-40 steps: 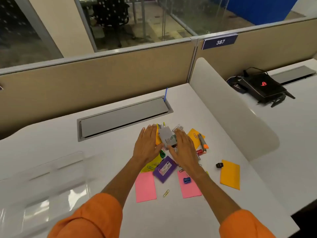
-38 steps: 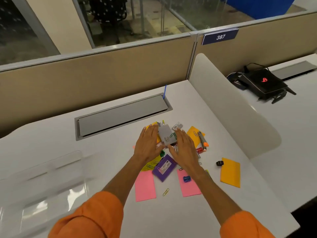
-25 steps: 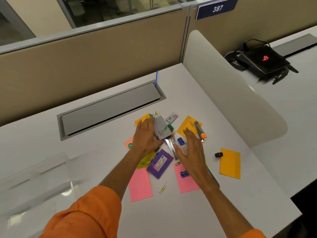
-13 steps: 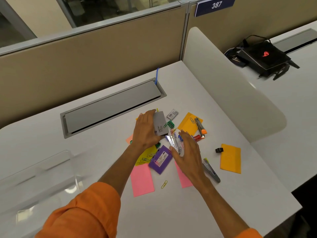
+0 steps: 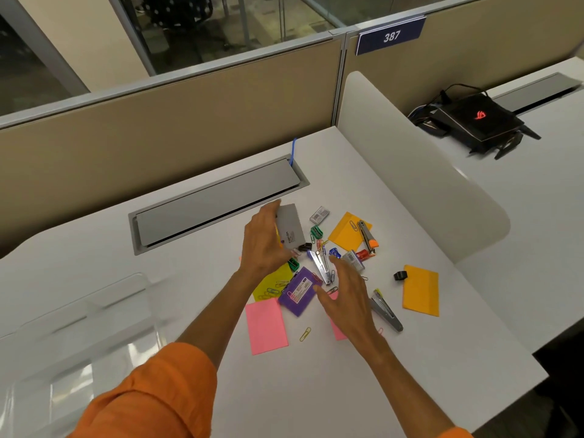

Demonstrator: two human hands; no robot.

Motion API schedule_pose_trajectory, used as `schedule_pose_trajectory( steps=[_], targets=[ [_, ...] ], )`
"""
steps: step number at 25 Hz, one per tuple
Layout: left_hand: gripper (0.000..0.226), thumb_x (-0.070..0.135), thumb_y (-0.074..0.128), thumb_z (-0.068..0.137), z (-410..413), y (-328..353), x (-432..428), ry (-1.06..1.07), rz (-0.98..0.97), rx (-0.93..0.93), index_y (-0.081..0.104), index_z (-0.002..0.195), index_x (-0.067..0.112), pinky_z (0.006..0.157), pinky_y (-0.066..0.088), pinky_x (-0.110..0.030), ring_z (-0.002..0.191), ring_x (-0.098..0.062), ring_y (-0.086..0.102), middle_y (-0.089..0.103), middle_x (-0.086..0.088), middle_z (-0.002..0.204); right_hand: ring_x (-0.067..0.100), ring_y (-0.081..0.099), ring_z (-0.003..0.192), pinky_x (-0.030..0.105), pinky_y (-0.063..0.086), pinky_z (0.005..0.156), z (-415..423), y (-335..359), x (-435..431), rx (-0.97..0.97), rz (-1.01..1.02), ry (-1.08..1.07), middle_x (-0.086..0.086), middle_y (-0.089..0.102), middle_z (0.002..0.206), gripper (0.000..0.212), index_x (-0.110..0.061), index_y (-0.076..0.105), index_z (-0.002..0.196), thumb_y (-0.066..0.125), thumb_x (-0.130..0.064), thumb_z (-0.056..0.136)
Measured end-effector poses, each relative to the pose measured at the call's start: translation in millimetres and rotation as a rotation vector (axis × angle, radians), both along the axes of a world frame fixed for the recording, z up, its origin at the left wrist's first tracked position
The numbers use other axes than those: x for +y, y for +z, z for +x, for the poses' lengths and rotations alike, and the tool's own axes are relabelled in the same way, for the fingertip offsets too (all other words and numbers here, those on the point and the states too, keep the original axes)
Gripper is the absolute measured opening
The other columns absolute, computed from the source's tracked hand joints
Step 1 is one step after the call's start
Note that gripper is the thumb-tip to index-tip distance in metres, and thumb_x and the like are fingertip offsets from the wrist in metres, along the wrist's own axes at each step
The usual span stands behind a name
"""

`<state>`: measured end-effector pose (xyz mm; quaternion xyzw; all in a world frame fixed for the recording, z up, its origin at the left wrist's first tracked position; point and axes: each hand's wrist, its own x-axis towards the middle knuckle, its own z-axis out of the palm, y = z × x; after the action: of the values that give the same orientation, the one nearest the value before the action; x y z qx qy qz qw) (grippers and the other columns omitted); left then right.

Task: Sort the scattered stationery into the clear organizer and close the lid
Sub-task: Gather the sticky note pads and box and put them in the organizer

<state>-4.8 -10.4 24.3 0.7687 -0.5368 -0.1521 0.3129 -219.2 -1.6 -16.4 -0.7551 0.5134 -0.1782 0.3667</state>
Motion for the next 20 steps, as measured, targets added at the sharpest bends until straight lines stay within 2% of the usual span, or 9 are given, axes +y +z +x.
schedule_pose_trajectory(
  steps=[2, 4, 7, 10, 12, 14, 17, 20],
  targets=[
    [0.107, 0.028, 0.092, 0.052, 4.3, 0.2, 11.3, 0.195, -0.03, 0.306, 0.03, 0.138, 0.025, 0.094, 0.049, -0.034, 0.121, -0.016, 0.047, 0.045, -0.002, 0.137, 0.02, 0.029, 0.141, 0.036, 0.029, 0.112, 0.3, 0.0, 3.6, 0.061, 0.017, 0.083, 0.006, 0.035, 0.151, 0.081, -0.019, 0.029, 0.146, 0.068, -0.047, 0.081],
    [0.103, 0.018, 0.093, 0.055, 8.9, 1.5, 24.1, 0.311, -0.065, 0.49, 0.031, 0.137, 0.024, 0.094, 0.052, -0.034, 0.122, -0.014, 0.046, 0.044, -0.003, 0.139, 0.02, 0.024, 0.143, 0.031, 0.021, 0.114, 4.6, 1.0, 7.9, 0.118, -0.02, 0.166, 0.005, 0.031, 0.154, 0.088, -0.02, 0.026, 0.147, 0.071, -0.05, 0.078],
    [0.1, 0.014, 0.09, 0.06, 13.5, 6.6, 40.1, 0.38, -0.079, 0.564, 0.029, 0.139, 0.023, 0.092, 0.049, -0.031, 0.124, -0.016, 0.046, 0.043, -0.005, 0.14, 0.018, 0.02, 0.144, 0.025, 0.015, 0.111, 14.4, 4.2, 11.5, 0.181, -0.047, 0.266, 0.001, 0.024, 0.156, 0.102, -0.023, 0.019, 0.148, 0.073, -0.06, 0.07],
    [0.099, 0.012, 0.089, 0.062, 18.2, 7.6, 49.1, 0.395, -0.088, 0.592, 0.028, 0.139, 0.022, 0.085, 0.046, -0.02, 0.126, -0.018, 0.045, 0.042, -0.005, 0.141, 0.02, 0.014, 0.146, 0.034, 0.015, 0.117, 23.5, 4.4, 8.7, 0.27, -0.024, 0.324, 0.001, 0.019, 0.157, 0.114, -0.021, 0.013, 0.149, 0.074, -0.065, 0.064],
    [0.098, 0.013, 0.089, 0.062, 22.3, 7.4, 54.7, 0.393, -0.089, 0.589, 0.029, 0.139, 0.023, 0.079, 0.044, -0.011, 0.126, -0.016, 0.045, 0.042, -0.004, 0.142, 0.022, 0.012, 0.147, 0.037, 0.013, 0.118, 26.1, 4.9, 3.3, 0.289, -0.003, 0.349, 0.003, 0.018, 0.158, 0.116, -0.019, 0.012, 0.15, 0.076, -0.062, 0.064],
    [0.098, 0.014, 0.09, 0.061, 26.4, 6.3, 59.5, 0.395, -0.094, 0.583, 0.03, 0.138, 0.024, 0.081, 0.043, -0.011, 0.125, -0.016, 0.045, 0.042, -0.004, 0.141, 0.022, 0.014, 0.146, 0.038, 0.013, 0.118, 27.0, 5.3, -9.2, 0.28, -0.002, 0.341, 0.004, 0.022, 0.157, 0.104, -0.018, 0.015, 0.15, 0.075, -0.053, 0.072],
    [0.097, 0.013, 0.089, 0.061, 28.8, 3.8, 64.0, 0.403, -0.089, 0.57, 0.03, 0.138, 0.024, 0.085, 0.044, -0.019, 0.126, -0.018, 0.045, 0.042, -0.004, 0.14, 0.019, 0.03, 0.139, 0.033, 0.017, 0.113, 30.8, 10.5, -32.1, 0.288, -0.076, 0.377, 0.003, 0.042, 0.145, 0.074, -0.019, 0.031, 0.144, 0.07, -0.035, 0.083],
    [0.1, 0.014, 0.09, 0.06, 28.0, 2.4, 65.2, 0.392, -0.07, 0.557, 0.03, 0.139, 0.023, 0.088, 0.045, -0.024, 0.124, -0.015, 0.045, 0.041, -0.004, 0.142, 0.02, 0.037, 0.128, 0.035, 0.025, 0.104, 40.8, 22.0, -47.8, 0.383, -0.151, 0.491, 0.001, 0.051, 0.132, 0.056, -0.022, 0.043, 0.131, 0.071, -0.03, 0.083]
  ],
)
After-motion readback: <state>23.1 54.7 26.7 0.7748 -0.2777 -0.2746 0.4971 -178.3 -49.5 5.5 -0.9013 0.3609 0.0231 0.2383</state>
